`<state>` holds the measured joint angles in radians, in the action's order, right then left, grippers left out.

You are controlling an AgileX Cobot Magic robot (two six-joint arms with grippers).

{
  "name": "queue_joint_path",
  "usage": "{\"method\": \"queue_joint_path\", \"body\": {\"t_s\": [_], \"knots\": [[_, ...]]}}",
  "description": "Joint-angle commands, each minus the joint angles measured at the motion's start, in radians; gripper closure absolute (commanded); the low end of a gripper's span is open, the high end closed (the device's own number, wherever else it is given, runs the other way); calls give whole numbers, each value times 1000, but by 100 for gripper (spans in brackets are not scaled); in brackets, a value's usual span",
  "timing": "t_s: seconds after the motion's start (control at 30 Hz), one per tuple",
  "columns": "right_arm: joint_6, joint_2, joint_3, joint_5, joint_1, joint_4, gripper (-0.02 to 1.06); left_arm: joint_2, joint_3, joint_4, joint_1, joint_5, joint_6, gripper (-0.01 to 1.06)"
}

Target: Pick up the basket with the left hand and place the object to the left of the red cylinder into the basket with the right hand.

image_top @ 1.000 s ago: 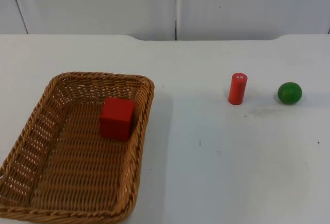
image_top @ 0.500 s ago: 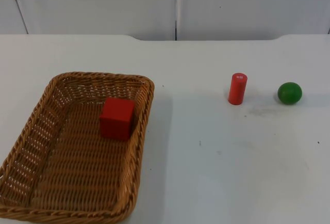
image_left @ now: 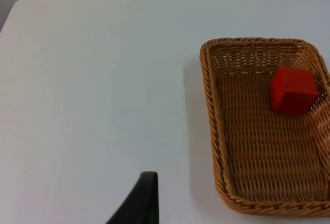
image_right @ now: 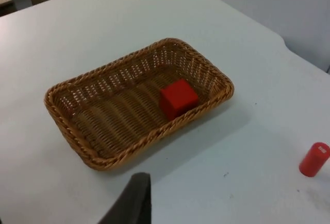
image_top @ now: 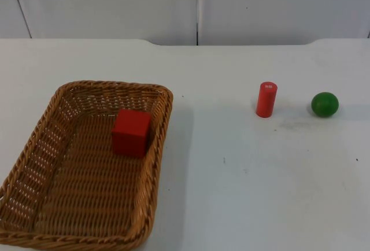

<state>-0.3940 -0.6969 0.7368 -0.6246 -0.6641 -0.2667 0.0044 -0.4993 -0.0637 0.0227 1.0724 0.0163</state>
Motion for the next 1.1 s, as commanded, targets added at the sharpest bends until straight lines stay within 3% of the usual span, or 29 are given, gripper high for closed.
{"method": "queue_joint_path", "body": {"t_s": [0.0,0.17,0.43,0.57,0.7,1.07], "knots": [[39,57,-1,-82,3,35,0,-4,5,7,7,2,-10,0],[143,128,-23,-138,3,126,0,-4,5,7,7,2,-10,0],[197,305,-132,-149,3,168,0,-4,5,5,7,2,-3,0],[235,389,-150,-205,3,185,0,-4,5,3,7,2,-3,0],[321,502,-150,-338,3,239,0,-4,5,3,7,2,-3,0],[328,697,-153,-459,3,241,0,-4,5,0,7,2,5,0]]}}
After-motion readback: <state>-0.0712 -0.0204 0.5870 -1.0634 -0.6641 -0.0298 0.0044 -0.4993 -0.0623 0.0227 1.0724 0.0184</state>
